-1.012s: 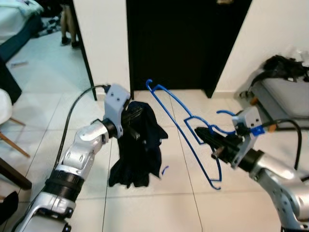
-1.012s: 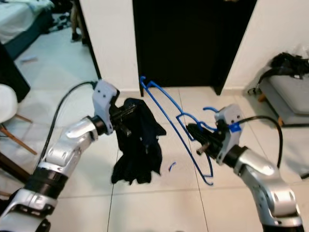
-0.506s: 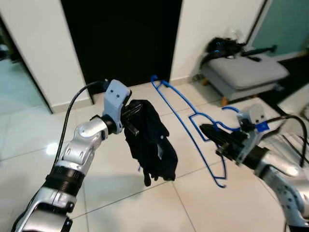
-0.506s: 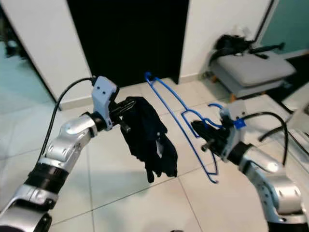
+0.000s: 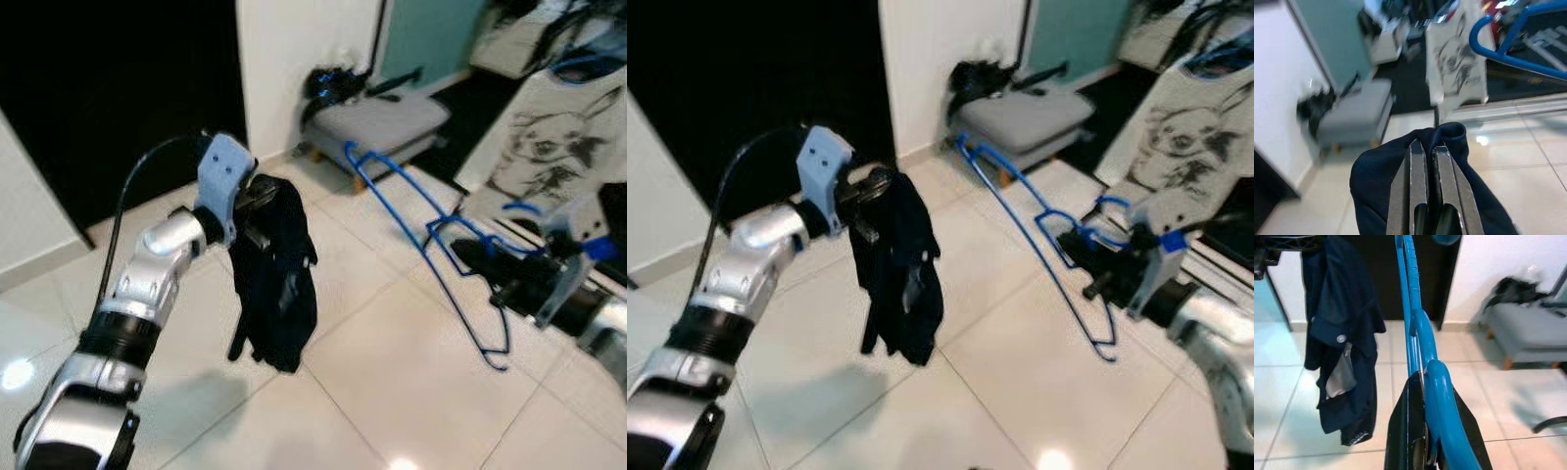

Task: Hang hanger

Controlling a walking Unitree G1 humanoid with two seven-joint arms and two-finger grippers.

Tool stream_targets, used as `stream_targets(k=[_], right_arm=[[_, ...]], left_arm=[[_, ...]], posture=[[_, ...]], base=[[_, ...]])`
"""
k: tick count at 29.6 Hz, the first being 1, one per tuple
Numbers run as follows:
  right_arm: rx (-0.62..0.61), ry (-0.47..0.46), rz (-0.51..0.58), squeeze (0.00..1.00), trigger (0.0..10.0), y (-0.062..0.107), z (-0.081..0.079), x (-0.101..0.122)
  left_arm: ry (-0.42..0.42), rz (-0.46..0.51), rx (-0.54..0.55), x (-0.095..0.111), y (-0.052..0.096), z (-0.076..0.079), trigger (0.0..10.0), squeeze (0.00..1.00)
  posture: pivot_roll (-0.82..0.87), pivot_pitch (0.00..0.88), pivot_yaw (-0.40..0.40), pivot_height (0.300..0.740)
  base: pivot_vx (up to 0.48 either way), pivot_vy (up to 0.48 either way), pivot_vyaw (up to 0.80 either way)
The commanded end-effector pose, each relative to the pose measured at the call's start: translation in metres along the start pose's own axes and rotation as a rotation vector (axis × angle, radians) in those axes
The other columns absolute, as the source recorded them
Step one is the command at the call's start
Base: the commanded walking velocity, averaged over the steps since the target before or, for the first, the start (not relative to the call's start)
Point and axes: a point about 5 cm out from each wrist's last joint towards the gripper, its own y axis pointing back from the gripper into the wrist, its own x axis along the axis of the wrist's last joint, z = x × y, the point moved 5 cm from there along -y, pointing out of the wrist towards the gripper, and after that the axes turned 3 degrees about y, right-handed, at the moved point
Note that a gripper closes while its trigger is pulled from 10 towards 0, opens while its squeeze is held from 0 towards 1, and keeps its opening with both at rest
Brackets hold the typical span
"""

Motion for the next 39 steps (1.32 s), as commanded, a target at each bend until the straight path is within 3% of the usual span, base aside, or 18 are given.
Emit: stream_targets(k=[1,5,6,8,11,22,27,31,39], right_arm=[[0.043,-0.012,-0.006,0.0,10.0,0.0,-0.009,-0.002],[0.139,0.0,-0.037,0.0,10.0,0.006,-0.025,-0.002],[0.211,-0.001,-0.049,0.0,10.0,0.01,-0.038,-0.001],[0.211,-0.001,-0.049,0.0,10.0,0.01,-0.038,-0.001],[0.33,0.003,-0.111,0.0,10.0,0.02,-0.058,-0.003],[0.303,0.039,-0.249,0.0,10.0,0.023,-0.052,-0.023],[0.281,0.043,-0.31,0.0,10.0,0.025,-0.047,-0.034],[0.288,0.041,-0.404,0.0,10.0,0.034,-0.046,-0.048],[0.255,0.053,-0.444,0.0,10.0,0.03,-0.045,-0.057]], left_arm=[[-0.03,0.006,0.007,0.003,0.004,-0.006,10.0,0.0],[-0.052,0.018,0.007,0.01,0.003,-0.011,10.0,0.0],[-0.062,0.023,0.005,0.012,0.002,-0.012,10.0,0.0],[-0.062,0.023,0.005,0.012,0.002,-0.012,10.0,0.0],[-0.081,0.036,-0.003,0.017,0.001,-0.013,10.0,0.0],[-0.088,0.071,-0.015,0.027,-0.004,-0.012,10.0,0.0],[-0.079,0.117,-0.026,0.04,-0.005,-0.011,10.0,0.0],[-0.059,0.196,-0.061,0.061,-0.007,-0.006,10.0,0.0],[-0.044,0.261,-0.104,0.079,-0.01,0.004,10.0,0.0]], posture=[[0.0,0.131,0.016,0.74],[0.0,0.134,0.02,0.74],[0.0,0.135,0.02,0.74],[0.0,0.135,0.02,0.74],[0.0,0.135,0.02,0.74],[-0.01,0.128,0.022,0.74],[0.0,0.116,0.024,0.74],[0.0,0.113,0.026,0.74],[0.0,0.114,0.032,0.74]], base=[[0.0,0.0,-0.8],[0.0,0.0,-0.8],[0.0,0.0,0.0],[0.0,0.0,0.0],[0.0,0.0,0.0],[0.0,0.0,0.0],[0.0,0.0,0.0],[0.0,0.0,0.0],[0.0,0.0,0.0]])
